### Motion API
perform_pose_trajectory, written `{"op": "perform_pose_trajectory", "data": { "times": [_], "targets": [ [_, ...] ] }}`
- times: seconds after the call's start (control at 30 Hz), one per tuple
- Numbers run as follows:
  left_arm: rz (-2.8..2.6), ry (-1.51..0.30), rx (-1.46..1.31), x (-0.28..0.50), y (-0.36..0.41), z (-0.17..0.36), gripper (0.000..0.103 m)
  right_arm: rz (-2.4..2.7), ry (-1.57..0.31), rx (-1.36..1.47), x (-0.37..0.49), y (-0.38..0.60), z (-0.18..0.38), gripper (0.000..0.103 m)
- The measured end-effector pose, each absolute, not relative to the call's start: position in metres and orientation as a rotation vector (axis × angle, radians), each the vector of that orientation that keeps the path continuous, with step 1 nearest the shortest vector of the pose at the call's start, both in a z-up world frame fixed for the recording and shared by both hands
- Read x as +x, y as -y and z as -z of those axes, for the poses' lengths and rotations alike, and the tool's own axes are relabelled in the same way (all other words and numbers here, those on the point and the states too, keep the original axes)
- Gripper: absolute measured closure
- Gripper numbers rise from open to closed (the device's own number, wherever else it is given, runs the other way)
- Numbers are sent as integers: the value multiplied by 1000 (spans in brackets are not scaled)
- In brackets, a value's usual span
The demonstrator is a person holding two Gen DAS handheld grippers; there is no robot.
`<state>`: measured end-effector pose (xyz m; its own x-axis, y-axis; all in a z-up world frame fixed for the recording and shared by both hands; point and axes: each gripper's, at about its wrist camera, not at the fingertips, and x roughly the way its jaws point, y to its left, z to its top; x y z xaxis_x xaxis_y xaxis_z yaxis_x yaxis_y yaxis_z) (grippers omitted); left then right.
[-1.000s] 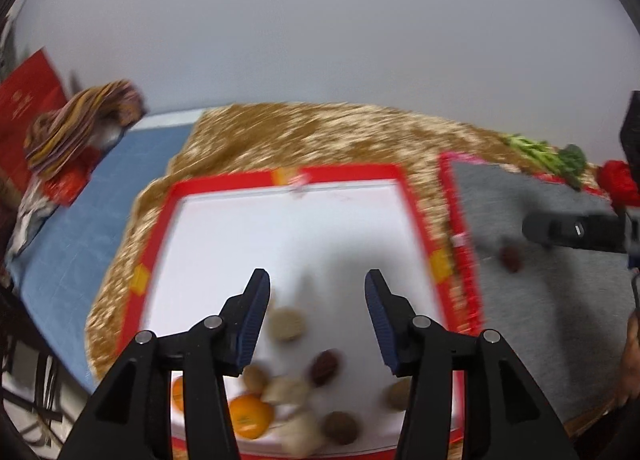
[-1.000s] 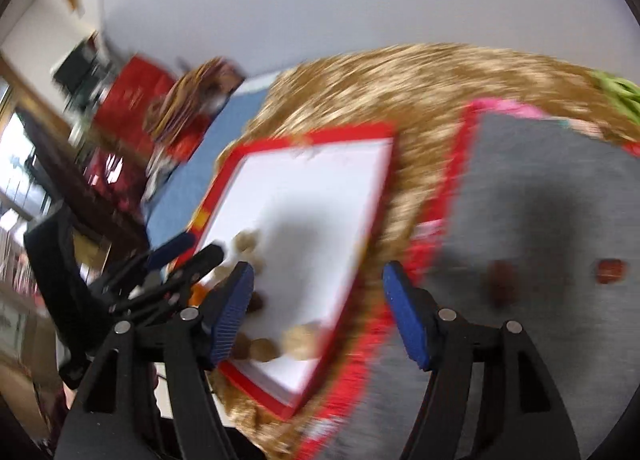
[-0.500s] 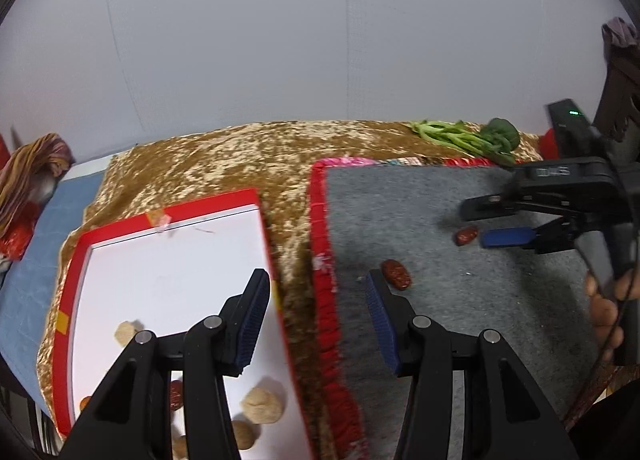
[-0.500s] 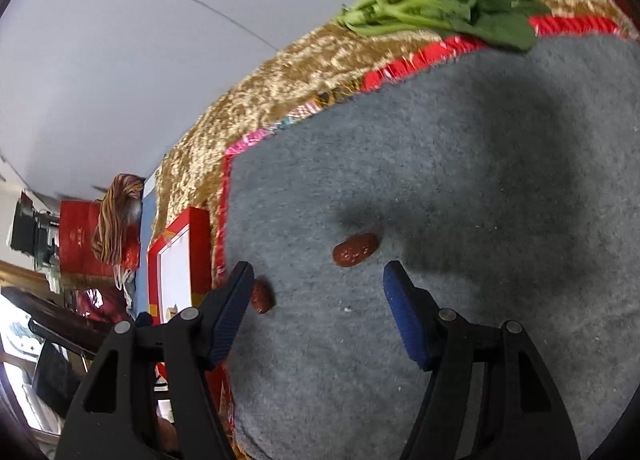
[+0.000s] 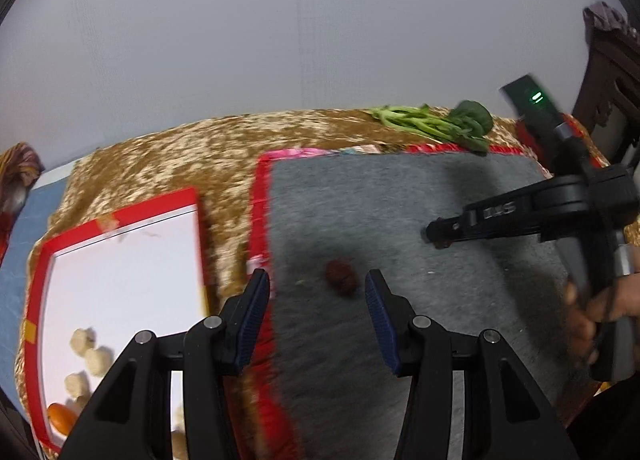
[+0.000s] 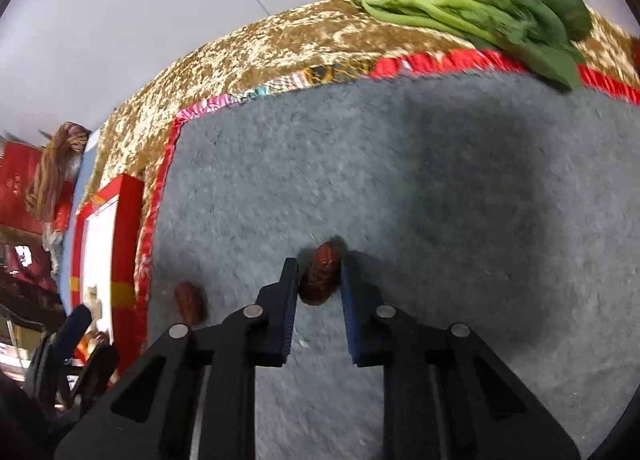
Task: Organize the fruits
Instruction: 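Return the left tool to the mat and grasp a red date, then carry the red date to the white tray and open the left tool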
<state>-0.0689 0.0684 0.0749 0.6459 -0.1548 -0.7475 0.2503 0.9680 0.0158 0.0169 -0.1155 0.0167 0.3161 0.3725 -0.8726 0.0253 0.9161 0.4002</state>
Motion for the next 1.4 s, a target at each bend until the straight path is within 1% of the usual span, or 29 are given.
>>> {"op": "perform_pose_trajectory", "data": {
  "times": [0.17,0.37,0.5,0.67,0.93,1.17,1.4],
  "targets": [
    [242,-874,138,-53,-45,-57,53,-266,-1188,440,-2,156,-36,80],
    [191,-952,97,-29,-46,-29,54,-272,-1161,463,-15,181,-48,80],
    [207,-966,60,-23,-50,-21,82,-276,-1181,462,-12,180,-43,80],
    [229,-950,48,-29,-54,-25,83,-312,-1190,475,-15,176,-43,80],
    [228,-844,42,-52,-72,-64,83,-410,-1127,496,-20,151,-64,80],
    [122,-745,69,-74,-117,-96,83,-510,-1086,491,-22,102,-77,80],
    [11,-777,9,-78,-178,-95,83,-648,-1047,431,-25,28,-85,80]
  ]
}}
